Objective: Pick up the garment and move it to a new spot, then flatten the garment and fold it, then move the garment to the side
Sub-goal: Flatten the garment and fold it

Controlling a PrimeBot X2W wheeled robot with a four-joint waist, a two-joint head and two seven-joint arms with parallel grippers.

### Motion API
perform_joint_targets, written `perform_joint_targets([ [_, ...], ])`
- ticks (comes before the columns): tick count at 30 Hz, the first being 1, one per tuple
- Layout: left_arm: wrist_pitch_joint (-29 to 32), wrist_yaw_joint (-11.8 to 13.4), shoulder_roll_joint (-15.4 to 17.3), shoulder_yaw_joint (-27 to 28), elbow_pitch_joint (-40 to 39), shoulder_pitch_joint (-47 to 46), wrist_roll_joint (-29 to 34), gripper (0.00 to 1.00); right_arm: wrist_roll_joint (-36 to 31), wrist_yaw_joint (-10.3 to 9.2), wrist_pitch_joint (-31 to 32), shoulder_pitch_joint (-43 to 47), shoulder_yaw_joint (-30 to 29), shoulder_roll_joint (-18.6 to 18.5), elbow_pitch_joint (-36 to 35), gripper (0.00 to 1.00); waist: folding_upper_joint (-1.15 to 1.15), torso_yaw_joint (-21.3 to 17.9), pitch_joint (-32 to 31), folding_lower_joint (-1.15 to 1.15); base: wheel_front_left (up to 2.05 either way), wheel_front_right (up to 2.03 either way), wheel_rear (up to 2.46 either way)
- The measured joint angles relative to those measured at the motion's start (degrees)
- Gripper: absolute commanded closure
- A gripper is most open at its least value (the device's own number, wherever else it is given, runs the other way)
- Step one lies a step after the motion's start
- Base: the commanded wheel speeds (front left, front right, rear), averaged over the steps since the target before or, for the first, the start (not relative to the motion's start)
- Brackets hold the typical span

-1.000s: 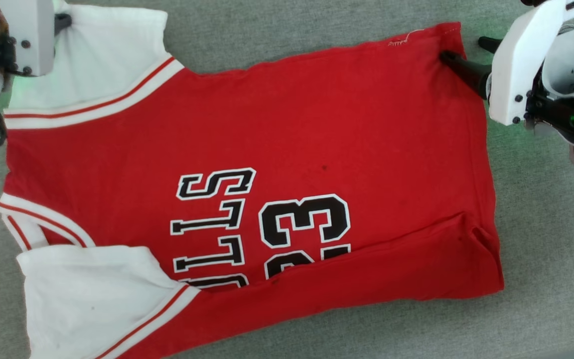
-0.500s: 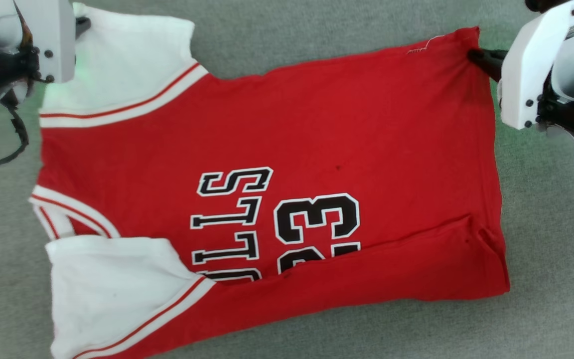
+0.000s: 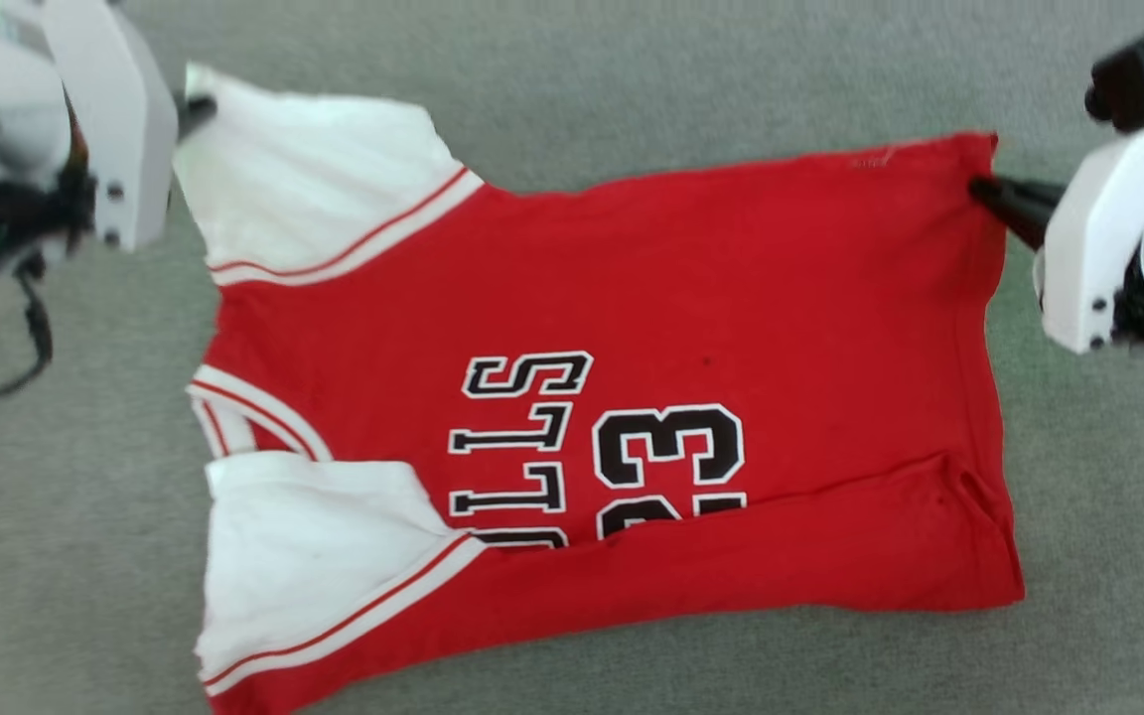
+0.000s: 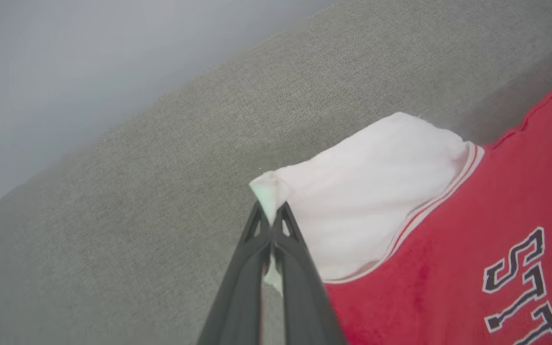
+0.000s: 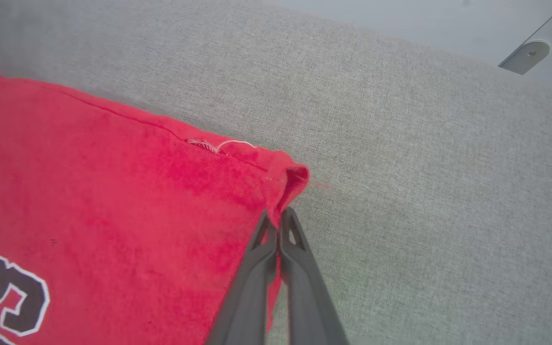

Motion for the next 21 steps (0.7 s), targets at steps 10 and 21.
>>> perform_joint_targets([
  [10,2.00,10.21,10.76,-1.51,-23.71,11.34,-2.53,1.00,3.10,0.00,-0.74,10.22,-0.20,-6.00,-6.59,1.00,0.00,3.12,-5.44,0.00,0.00,0.00,0.00],
  [21,0.87,18.82,16.90,-5.36,-39.65,24.81,-7.12,1.00,5.83,0.00,2.19,23.99,-1.97,-8.09,-11.17,1.00,0.00,4.82,-8.36,0.00,0.00,0.00,0.00],
])
